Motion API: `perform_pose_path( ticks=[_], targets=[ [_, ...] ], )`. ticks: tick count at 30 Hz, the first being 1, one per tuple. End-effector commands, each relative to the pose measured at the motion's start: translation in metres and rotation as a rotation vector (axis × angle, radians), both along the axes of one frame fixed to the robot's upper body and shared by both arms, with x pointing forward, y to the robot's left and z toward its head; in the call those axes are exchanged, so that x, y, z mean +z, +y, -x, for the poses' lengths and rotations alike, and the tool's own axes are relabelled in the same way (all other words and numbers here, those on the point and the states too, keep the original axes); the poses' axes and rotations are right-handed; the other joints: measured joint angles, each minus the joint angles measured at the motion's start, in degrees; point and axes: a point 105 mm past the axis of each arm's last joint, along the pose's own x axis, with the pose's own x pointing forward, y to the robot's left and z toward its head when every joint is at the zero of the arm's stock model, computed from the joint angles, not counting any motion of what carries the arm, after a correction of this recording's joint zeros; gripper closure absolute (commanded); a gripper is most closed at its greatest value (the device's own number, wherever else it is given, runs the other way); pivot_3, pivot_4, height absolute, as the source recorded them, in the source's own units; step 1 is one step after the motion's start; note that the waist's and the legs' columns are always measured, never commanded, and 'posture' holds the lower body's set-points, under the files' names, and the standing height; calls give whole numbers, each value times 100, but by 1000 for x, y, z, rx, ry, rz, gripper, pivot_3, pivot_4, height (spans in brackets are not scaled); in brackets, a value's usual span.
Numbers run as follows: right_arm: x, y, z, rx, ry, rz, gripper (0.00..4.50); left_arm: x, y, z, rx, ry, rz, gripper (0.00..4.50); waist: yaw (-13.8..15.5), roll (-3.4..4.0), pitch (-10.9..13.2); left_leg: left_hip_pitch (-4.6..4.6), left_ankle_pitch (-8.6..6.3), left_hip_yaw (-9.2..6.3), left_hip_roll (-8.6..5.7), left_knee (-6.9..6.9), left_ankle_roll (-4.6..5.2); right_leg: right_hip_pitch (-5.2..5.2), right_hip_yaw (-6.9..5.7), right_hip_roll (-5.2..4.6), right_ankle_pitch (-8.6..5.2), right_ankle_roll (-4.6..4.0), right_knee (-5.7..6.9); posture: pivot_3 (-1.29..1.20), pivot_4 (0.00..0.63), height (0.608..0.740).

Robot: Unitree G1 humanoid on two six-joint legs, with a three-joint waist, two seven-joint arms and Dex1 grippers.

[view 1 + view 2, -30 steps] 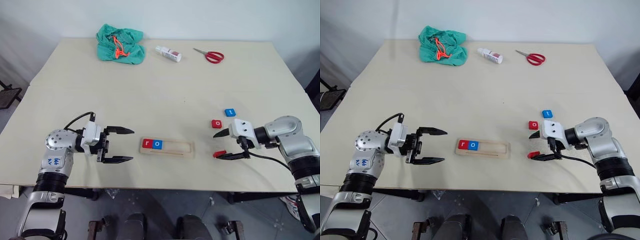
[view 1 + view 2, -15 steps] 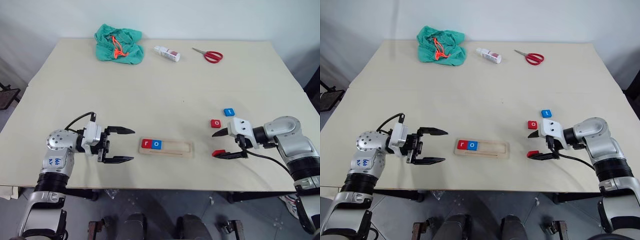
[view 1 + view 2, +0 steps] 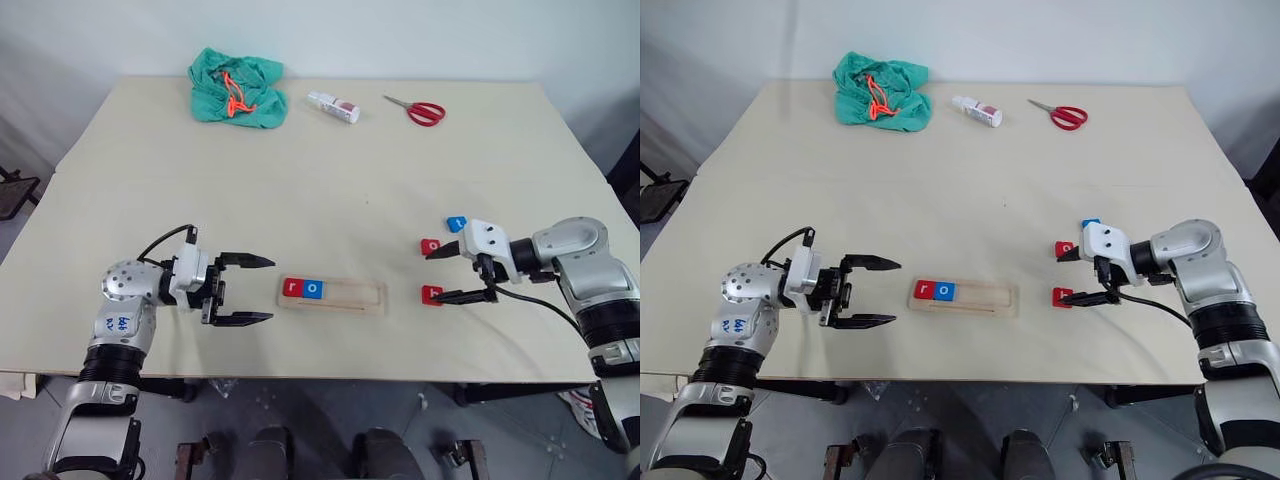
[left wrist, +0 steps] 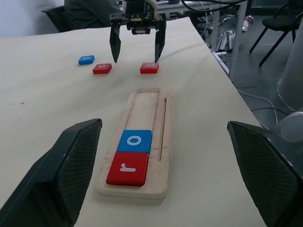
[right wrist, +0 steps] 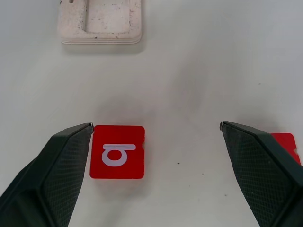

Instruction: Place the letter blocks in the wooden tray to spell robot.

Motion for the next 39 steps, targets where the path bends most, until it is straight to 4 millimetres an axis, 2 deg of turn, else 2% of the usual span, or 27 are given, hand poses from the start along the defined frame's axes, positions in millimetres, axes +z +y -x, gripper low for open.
perform_pose_path(
  ticks=[1,13,19,22,28,30,35,38,39],
  targets=[
    [10,-9,6,-5,-21,-4,26,6,1,0,-7,-33,9,0,1,0,0,0,0,0,0,0,0,0,0,0,0,0,0,0,150,740],
    [-21,-22,9,-112,-1,-3,26,8,3,1,-19,-25,3,0,4,0,0,0,0,3,0,2,0,2,0,0,0,0,0,0,150,740],
    [-27,-19,11,-130,2,-16,26,8,3,1,-24,-23,3,0,6,0,0,1,0,2,0,5,0,4,0,0,0,0,0,0,150,740],
    [-26,-15,14,-117,5,-27,551,8,2,1,-26,-21,4,0,-1,0,0,2,0,3,2,6,0,4,1,1,0,0,1,0,150,740],
    [-26,-4,17,-106,14,-49,2525,8,1,-1,-28,-21,4,0,-5,0,0,3,0,9,5,7,0,3,3,2,0,0,1,0,150,740],
    [-29,-2,19,-106,22,-52,3036,8,0,-2,-27,-24,6,0,-7,0,0,3,0,10,6,8,0,3,4,3,0,0,2,0,150,740],
    [-28,-1,23,-116,26,-49,3035,7,0,-3,-24,-27,9,0,-4,0,0,4,0,11,6,7,0,2,5,3,0,0,2,0,150,740],
    [-12,4,21,-128,-1,-67,3035,7,1,-2,-24,-27,10,0,-6,0,0,4,0,12,6,7,0,2,6,3,0,0,2,0,150,740],
    [-2,11,23,-123,9,-63,3035,6,3,-2,-23,-24,7,0,-5,0,0,4,0,12,6,6,0,2,6,3,0,0,2,0,150,740]
  ],
)
